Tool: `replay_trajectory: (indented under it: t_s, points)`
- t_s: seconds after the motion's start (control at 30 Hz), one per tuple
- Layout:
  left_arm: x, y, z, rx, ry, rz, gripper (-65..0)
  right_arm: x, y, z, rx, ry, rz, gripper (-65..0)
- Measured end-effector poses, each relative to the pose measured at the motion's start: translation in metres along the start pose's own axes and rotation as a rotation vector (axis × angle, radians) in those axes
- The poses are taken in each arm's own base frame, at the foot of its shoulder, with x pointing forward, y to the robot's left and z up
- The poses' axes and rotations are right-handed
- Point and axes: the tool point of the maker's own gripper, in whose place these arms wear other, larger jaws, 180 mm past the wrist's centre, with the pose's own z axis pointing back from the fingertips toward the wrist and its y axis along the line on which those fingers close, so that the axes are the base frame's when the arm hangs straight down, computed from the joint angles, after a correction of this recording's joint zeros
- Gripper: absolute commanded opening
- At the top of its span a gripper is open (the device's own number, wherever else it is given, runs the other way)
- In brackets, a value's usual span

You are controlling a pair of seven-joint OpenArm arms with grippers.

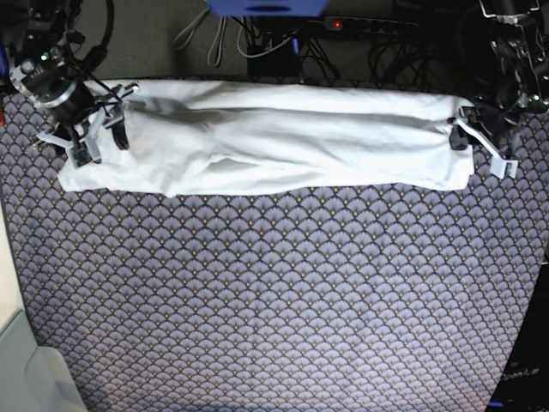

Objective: Fold the T-shirt properly
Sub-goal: 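Grasp the shirt end with the right gripper and smooth it, then lift the shirt end with the left gripper and fold it toward the right gripper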

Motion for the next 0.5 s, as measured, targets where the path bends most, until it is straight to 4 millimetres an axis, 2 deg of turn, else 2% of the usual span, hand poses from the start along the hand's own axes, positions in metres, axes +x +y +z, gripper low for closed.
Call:
replay_trajectory:
  t_s: [0.3, 0.4, 0.5]
  points:
    - [0.004, -0.008, 0.0, 0.003, 0.014, -0.043, -64.6, 0.0, 0.0, 0.0, 0.0, -0.002, -0.002, -33.2]
    - [0.008, -0.017, 0.005, 0.026, 0.026, -0.104, -64.6, 0.0, 0.001, -0.001, 0.001, -0.001, -0.003, -33.2]
    - [0.005, -0.035, 0.011, 0.008, 0.063, -0.14, -64.6, -0.007, 0.002, -0.004, 0.011, 0.009, -0.024, -33.4]
